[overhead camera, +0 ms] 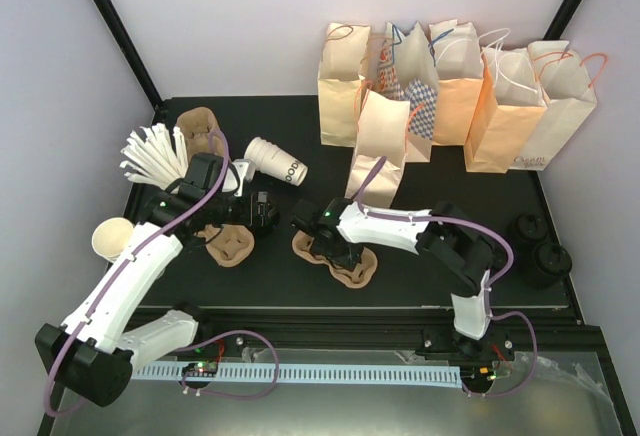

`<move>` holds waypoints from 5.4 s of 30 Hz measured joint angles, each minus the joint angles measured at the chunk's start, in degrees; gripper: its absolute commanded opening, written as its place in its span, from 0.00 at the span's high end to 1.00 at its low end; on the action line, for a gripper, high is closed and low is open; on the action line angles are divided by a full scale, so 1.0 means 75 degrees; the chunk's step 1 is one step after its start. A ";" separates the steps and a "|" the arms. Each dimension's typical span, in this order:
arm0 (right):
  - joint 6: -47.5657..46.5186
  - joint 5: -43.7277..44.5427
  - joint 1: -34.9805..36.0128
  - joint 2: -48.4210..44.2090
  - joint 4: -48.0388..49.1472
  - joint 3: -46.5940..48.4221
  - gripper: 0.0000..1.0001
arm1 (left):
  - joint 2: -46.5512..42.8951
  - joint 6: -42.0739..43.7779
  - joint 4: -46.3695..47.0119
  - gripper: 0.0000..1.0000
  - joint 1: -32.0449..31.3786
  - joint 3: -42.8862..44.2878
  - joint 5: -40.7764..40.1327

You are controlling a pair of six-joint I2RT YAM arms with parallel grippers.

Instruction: Pack the takeout coffee

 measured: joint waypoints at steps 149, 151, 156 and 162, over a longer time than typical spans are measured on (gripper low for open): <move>-0.9104 0.0816 0.1105 0.0379 0.0513 0.2136 0.00 | -0.0510 -0.1259 -0.0452 0.08 0.1265 0.2267 -0.1466; -0.9078 0.0796 0.1107 0.0761 0.0329 0.2276 0.02 | -0.0481 -0.1259 -0.0446 0.08 0.1265 0.2267 -0.1466; -0.9020 0.0772 0.1093 0.1189 0.0219 0.2296 0.08 | -0.0443 -0.1253 -0.0458 0.08 0.1265 0.2296 -0.1463; -0.9014 0.0673 0.1075 0.1460 0.0233 0.2323 0.16 | -0.0446 -0.1253 -0.0481 0.08 0.1291 0.2328 -0.1448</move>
